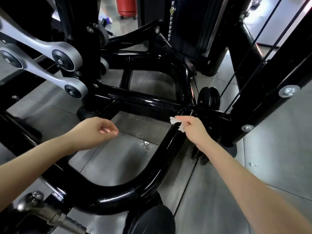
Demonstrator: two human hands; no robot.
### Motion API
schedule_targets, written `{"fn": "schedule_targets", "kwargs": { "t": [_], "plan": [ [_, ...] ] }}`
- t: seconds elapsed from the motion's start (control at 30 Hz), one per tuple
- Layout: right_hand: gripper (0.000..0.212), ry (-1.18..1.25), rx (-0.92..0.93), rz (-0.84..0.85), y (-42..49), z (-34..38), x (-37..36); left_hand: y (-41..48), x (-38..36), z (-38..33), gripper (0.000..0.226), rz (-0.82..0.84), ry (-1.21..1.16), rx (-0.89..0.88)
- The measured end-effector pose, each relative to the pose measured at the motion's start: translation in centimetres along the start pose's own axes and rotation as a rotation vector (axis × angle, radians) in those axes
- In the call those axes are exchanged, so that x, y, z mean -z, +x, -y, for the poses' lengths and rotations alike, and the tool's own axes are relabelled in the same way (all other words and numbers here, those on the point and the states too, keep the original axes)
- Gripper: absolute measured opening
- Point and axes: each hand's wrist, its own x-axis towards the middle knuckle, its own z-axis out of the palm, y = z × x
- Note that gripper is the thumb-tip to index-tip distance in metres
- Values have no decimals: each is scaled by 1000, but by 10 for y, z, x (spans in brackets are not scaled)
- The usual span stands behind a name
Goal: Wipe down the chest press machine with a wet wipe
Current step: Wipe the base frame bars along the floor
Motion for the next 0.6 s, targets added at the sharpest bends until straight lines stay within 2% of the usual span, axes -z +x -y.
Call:
{"fn": "schedule_targets", "kwargs": {
  "t": [0.07, 0.1, 0.2, 0.27, 0.37, 0.5, 0.6],
  "plan": [
    [53, 496, -145, 92, -15, 4, 7, -1, 1, 3, 7, -17, -17, 3],
    [53, 639, -203, 158, -21, 0, 9, -2, 0, 5, 7, -22, -23, 5],
    [54, 769, -291, 258, -22, -6, 15, -4, -1, 9, 6, -39, -38, 10],
    [56, 604, -296, 183, -14, -8, 19, -7, -3, 12, 6, -51, -47, 11],
    [56, 169, -226, 50, -5, -9, 19, -10, -6, 14, 8, -52, -51, 17],
    [51, -174, 18, -32, 0, -9, 13, -11, -5, 17, 9, -61, -51, 19],
    [55, -528, 191, -187, -5, -2, 14, -10, -2, 20, 6, -81, -76, 18]
  ]
}}
